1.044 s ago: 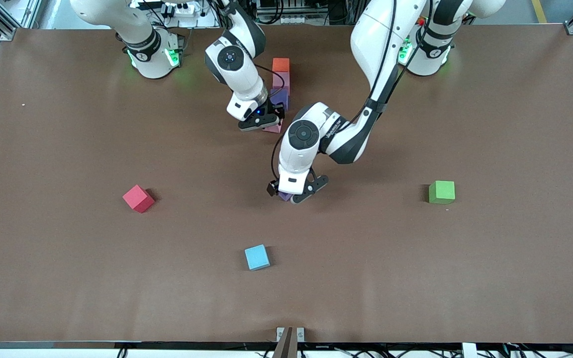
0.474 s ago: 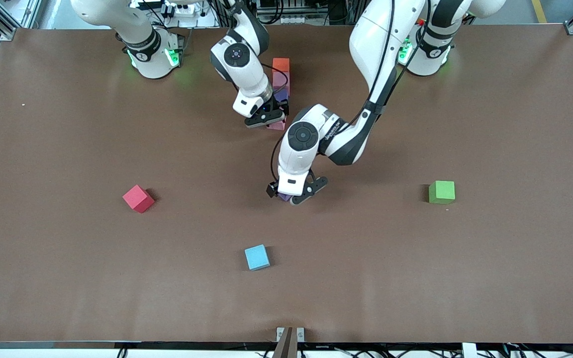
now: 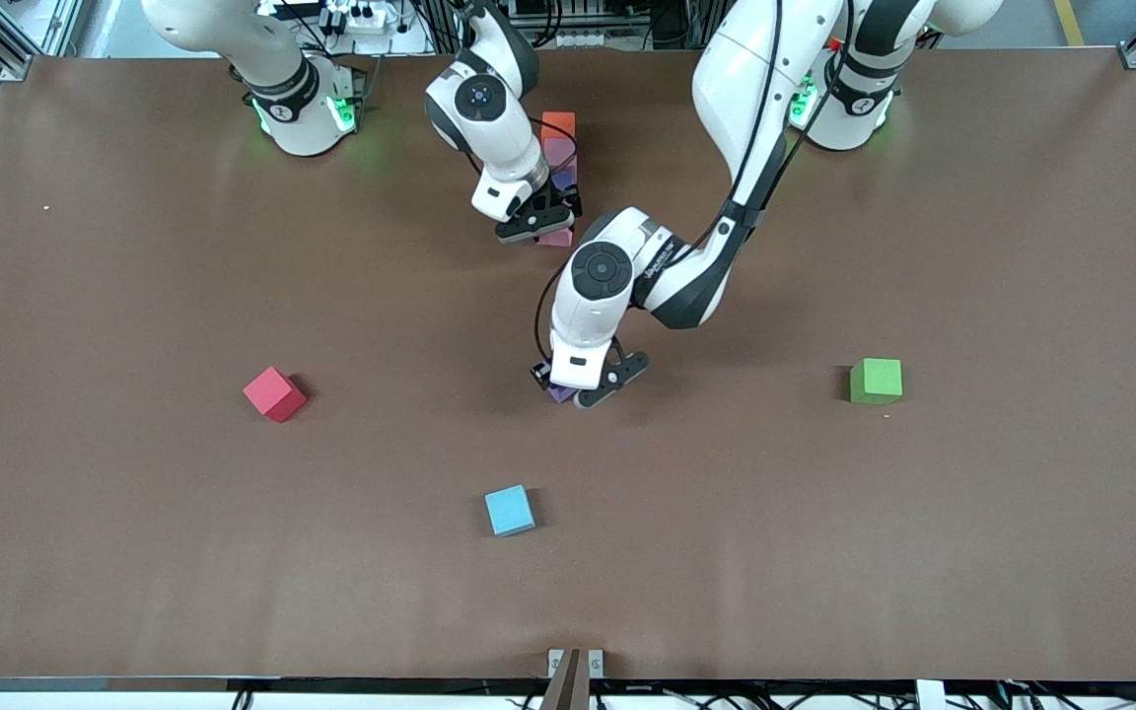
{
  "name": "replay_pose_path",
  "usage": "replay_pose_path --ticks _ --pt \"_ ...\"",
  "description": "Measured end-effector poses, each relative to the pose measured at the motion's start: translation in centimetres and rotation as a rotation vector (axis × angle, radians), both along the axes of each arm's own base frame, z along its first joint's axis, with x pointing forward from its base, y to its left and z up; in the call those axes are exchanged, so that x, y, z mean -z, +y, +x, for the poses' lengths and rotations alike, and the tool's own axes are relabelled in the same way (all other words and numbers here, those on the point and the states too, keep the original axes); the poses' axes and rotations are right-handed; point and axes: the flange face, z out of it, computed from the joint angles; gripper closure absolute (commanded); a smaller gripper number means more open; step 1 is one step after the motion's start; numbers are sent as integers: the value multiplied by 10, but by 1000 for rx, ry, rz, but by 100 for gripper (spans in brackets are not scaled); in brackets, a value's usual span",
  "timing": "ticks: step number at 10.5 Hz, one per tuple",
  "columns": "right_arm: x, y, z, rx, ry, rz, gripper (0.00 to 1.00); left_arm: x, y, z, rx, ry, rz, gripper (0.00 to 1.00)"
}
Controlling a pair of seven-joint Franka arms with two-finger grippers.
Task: Arrange blocks into number 1
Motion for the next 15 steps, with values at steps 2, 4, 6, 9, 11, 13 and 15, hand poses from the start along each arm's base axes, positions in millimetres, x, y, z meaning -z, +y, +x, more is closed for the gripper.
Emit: replay_pose_path --ticks 2,4,6,9,11,13,15 --pt "-8 -3 12 27 -14 17 0 -28 4 4 102 -15 8 100" --pt "-33 -20 37 81 -26 42 0 -63 18 6 220 7 37 100" --pt "-60 -57 57 118 9 23 0 -78 38 -2 350 21 55 100" --pt "-104 -133 100 69 54 -2 0 -59 36 -33 547 51 81 100" --pt "-131 -186 134 85 28 3 0 -46 12 -65 642 42 78 100" --pt "-162 -212 160 134 41 -3 0 -31 -6 -95 731 29 53 100" --pt "-210 -228 189 174 59 -85 0 -15 -12 -117 793 18 37 100"
